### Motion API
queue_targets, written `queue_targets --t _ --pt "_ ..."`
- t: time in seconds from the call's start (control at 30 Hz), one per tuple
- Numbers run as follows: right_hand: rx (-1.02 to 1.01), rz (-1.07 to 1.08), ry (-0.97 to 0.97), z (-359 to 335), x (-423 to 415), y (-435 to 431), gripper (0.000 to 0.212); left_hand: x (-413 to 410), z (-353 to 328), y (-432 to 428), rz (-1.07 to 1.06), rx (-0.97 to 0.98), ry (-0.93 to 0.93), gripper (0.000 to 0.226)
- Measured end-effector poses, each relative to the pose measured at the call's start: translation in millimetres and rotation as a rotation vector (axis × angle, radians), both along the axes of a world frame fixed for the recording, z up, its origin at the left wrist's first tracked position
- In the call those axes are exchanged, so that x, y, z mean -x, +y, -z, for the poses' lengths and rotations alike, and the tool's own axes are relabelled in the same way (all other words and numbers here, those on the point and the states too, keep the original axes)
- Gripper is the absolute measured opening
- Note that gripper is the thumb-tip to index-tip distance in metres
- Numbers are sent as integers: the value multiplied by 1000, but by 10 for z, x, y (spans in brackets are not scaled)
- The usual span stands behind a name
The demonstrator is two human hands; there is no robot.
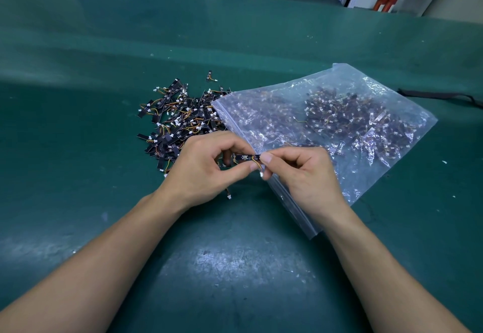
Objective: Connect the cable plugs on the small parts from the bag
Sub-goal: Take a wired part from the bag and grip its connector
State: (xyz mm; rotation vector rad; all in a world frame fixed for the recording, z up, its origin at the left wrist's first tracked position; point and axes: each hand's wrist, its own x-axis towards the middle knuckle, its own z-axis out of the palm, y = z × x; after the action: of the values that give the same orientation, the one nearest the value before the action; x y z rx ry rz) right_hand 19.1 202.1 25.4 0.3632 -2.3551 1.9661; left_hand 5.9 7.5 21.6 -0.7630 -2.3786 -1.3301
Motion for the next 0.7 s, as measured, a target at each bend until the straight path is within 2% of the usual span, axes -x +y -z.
queue_targets --t 0.1,0.3,0.53,0.7 --pt "-88 2 20 33 4 23 19 0 5 1 12 -33 -17 6" --pt "-243 3 83 35 -31 3 17 10 52 8 -5 -98 -205 16" --pt "-57 56 5 -9 -9 3 29 -10 17 7 -9 -176 -270 36" --pt "6 61 -51 -15 5 22 28 -20 8 28 -7 -180 -285 14"
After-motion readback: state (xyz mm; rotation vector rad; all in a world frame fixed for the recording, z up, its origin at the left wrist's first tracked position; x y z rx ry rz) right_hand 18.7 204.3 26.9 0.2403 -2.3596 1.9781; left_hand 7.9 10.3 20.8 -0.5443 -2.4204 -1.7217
